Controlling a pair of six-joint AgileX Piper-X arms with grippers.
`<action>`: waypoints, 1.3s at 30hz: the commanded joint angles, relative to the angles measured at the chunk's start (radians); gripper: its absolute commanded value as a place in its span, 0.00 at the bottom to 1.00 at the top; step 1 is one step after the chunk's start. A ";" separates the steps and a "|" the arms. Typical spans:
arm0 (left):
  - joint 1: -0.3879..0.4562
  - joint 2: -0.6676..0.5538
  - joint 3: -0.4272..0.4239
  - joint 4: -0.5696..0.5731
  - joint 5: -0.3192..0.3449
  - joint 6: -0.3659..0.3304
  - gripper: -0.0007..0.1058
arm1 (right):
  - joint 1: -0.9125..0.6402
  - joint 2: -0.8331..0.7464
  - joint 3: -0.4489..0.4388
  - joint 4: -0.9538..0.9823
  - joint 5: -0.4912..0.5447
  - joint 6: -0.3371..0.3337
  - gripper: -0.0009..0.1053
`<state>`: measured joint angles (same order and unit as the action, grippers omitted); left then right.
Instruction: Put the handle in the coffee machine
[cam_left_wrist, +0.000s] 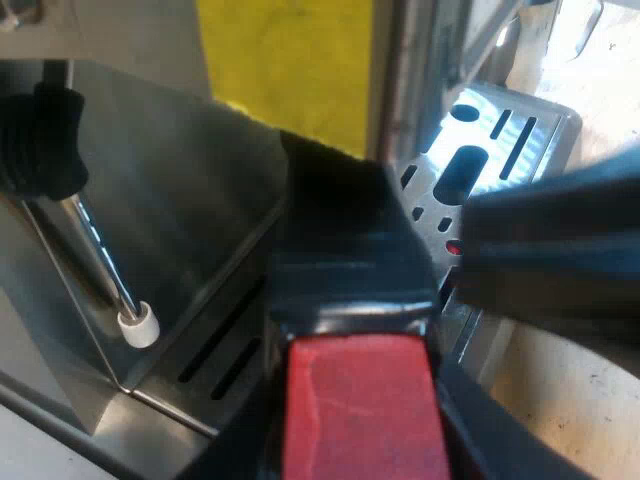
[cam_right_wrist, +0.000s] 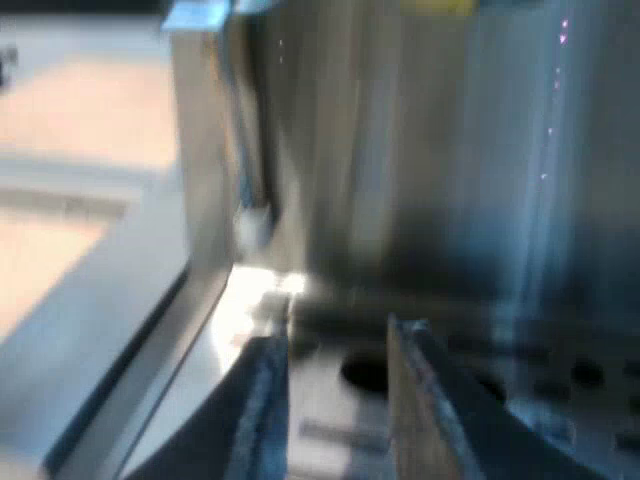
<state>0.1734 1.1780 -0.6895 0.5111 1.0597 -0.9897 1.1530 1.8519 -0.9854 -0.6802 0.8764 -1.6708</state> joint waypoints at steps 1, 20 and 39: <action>-0.004 -0.034 -0.029 -0.068 0.133 0.005 0.01 | -0.031 0.018 -0.001 -0.094 -0.003 -0.034 0.26; -0.004 -0.034 -0.029 -0.068 0.129 0.005 0.01 | -0.145 0.182 -0.240 -0.239 0.048 -0.168 0.26; -0.004 -0.034 -0.029 -0.068 0.125 0.005 0.09 | -0.149 0.192 -0.285 -0.472 0.108 -0.346 0.26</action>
<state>0.1734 1.1780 -0.6895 0.5086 1.0568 -0.9881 1.0164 2.0814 -1.2464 -1.0498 0.9874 -1.9929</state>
